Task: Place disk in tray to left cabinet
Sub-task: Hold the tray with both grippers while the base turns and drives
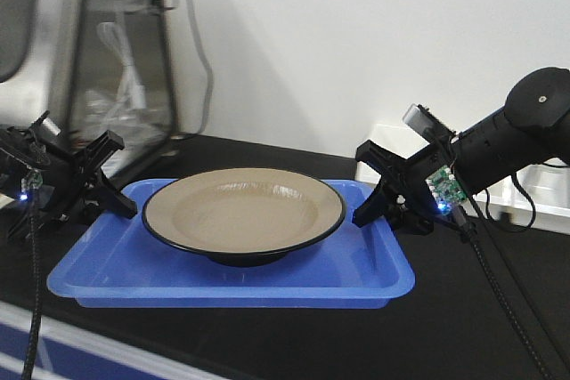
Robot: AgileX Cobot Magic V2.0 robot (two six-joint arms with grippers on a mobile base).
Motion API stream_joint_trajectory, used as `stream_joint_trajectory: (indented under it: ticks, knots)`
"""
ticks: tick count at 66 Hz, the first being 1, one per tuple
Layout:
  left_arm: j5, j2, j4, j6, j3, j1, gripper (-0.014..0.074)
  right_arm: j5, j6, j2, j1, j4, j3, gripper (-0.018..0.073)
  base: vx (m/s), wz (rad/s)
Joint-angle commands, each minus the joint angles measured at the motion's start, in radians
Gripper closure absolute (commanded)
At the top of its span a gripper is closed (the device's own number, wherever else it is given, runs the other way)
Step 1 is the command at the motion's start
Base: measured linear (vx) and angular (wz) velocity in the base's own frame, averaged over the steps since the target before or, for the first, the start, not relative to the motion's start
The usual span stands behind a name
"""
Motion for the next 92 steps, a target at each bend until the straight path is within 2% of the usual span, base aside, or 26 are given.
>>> stream_joint_trajectory:
  ticks: [1, 48, 92]
  knots:
    - [0.021, -0.066, -0.160, -0.024, -0.037, -0.023, 0.0596, -0.033, -0.008, -0.063, 0.020, 0.149, -0.039, 0.0564, -0.10, 0.61]
    - [0.021, -0.066, -0.160, -0.024, -0.037, -0.023, 0.0596, -0.033, -0.008, -0.063, 0.020, 0.149, -0.039, 0.0564, -0.02, 0.66]
    - [0.022, -0.066, -0.160, -0.024, -0.037, -0.023, 0.0596, -0.033, -0.008, -0.063, 0.020, 0.149, -0.039, 0.0564, 0.10, 0.72]
